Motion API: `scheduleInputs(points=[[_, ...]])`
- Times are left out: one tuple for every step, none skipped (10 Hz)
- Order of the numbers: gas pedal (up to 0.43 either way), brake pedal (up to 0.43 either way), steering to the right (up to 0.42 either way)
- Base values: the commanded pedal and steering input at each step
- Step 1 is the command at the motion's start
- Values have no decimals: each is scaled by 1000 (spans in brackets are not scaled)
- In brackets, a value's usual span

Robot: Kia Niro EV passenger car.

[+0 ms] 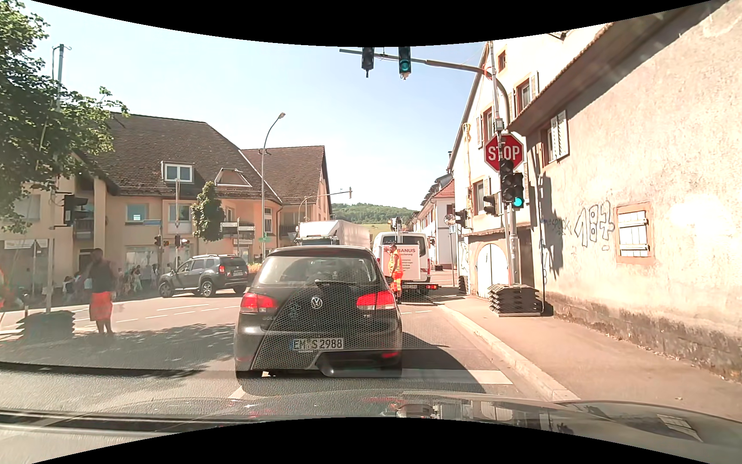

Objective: Follow the waypoints while adhering to traffic rules and regulations

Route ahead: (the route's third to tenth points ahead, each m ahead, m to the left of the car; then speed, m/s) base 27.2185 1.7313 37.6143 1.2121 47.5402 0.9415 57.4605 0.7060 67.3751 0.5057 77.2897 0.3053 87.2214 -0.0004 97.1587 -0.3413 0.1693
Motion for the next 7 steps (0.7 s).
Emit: scheduleInputs(points=[[0, 152, -7], [0, 159, -7], [0, 159, -7], [0, 171, -7], [0, 171, -7], [0, 189, -7], [0, 201, -7]])
